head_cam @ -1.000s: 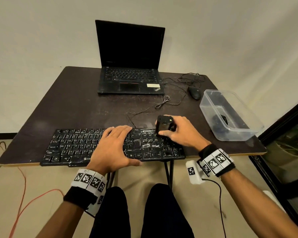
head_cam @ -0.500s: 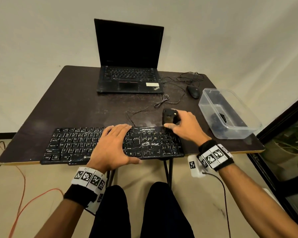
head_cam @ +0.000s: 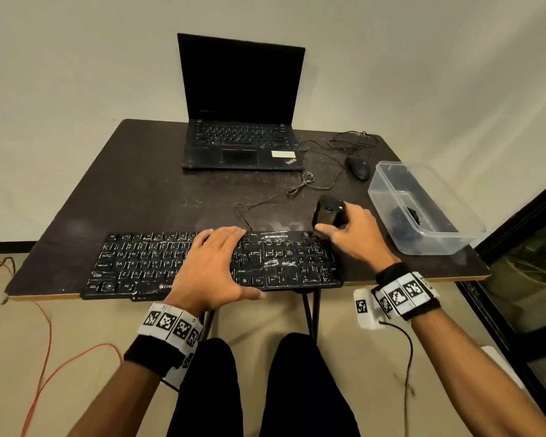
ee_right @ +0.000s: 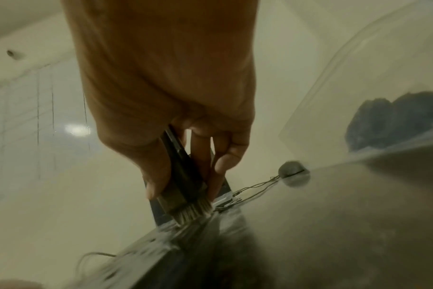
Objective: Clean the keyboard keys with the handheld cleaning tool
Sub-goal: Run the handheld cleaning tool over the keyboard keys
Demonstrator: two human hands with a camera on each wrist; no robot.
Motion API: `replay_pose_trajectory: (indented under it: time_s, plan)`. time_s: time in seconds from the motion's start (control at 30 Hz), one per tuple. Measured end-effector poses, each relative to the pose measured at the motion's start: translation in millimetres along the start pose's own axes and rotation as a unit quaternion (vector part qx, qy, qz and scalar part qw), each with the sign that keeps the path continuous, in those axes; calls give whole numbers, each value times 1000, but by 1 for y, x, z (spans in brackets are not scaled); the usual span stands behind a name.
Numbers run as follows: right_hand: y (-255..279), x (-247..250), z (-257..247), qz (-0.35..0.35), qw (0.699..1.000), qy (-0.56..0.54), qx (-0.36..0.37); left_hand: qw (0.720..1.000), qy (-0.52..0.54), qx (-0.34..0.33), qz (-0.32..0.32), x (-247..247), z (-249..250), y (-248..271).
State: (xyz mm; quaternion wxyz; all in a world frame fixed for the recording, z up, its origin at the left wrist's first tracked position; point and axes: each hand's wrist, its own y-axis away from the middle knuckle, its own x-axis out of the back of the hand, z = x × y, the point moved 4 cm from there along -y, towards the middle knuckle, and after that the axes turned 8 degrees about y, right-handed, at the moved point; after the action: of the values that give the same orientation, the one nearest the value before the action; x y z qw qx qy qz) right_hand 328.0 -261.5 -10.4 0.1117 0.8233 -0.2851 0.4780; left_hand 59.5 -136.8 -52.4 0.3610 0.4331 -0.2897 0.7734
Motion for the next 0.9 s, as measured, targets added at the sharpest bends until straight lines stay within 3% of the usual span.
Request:
replay_pose_trajectory:
  time_s: [0.1,0.2,0.33,0.43,0.53,0.63,0.77,0.9]
  plan:
    - [0,1,-1,-51,999,15,9,1000,8,2,4,1,0,-1]
    - [-5,5,9,-13,1000,-1,-15,1000,2,3,3,0,-1,-1]
    - [-4,3,13,-62,997,-37,6,1000,7,1,5,0,-2,-1]
    - [-6,9,18,-42,998,-51,-2,1000,7,-4,7,0,-1,-2]
    - [-5,8,16,-82,994,-66,14,1000,7,-2,6,0,-1,-1]
    - [-7,11,21,-60,996,-58,17,1000,8,-6,10,0,-1,-1]
    - [-3,10,21,-98,993,-56,33,1000,3,-6,7,0,-1,-1]
    - [0,13,25,-87,994,-61,35,1000,1,-7,6,-1,-2,-2]
